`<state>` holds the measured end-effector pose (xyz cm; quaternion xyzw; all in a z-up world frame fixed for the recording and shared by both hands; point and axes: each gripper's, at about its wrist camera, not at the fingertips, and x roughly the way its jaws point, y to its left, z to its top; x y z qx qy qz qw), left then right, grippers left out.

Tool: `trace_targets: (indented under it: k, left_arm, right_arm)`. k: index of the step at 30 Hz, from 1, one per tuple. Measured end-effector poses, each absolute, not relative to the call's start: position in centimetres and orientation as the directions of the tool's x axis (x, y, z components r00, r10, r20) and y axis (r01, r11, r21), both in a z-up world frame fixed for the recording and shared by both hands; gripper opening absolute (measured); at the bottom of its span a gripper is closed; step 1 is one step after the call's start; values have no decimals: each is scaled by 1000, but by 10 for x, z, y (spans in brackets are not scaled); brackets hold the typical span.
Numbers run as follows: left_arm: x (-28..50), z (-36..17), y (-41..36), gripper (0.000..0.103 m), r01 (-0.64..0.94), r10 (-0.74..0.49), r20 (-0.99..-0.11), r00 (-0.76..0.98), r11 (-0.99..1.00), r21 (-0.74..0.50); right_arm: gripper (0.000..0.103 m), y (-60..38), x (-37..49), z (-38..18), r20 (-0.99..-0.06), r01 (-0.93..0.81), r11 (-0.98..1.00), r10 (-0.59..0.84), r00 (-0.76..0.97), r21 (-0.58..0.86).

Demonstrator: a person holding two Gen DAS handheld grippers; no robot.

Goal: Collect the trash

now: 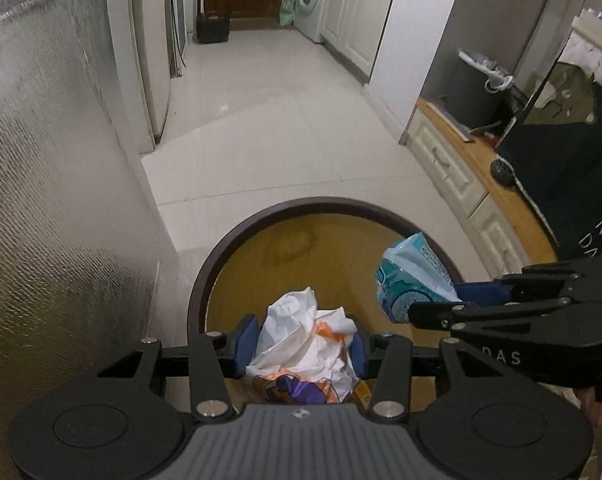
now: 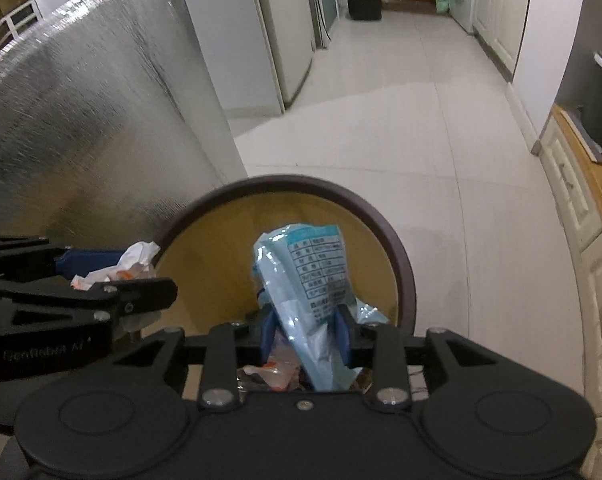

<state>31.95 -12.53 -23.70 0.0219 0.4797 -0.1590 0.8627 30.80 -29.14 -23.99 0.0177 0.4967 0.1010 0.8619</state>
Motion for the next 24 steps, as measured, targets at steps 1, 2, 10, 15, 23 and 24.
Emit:
trace_targets:
  k: [1, 2, 10, 15, 23, 24]
  left_arm:
    - [322, -240, -124, 49, 292, -247, -839, 484, 950, -111]
    - [325, -243, -124, 52, 289, -241, -844, 479, 951, -107]
    - [329, -251, -122, 83, 272, -184, -872, 453, 960, -61]
    - [320, -244, -119, 90, 275, -188, -870, 455, 959, -64]
    - [299, -219, -111, 101, 271, -192, -854, 484, 961, -63]
    - [296, -214, -109, 102, 268, -193, -850, 491, 961, -63]
  right_arm:
    - [35, -291, 310, -244, -857, -154, 979, 191, 479, 132]
    - [36, -290, 312, -247, -862, -150, 980, 189, 471, 132]
    - [73, -291, 305, -248, -873, -130, 988, 134, 469, 82]
    - [80, -299, 290, -235, -860, -111, 990, 135, 493, 91]
    - [92, -303, 266, -203, -822, -96, 991, 128, 555, 89]
    - [96, -303, 263, -198, -817, -94, 992, 121, 564, 82]
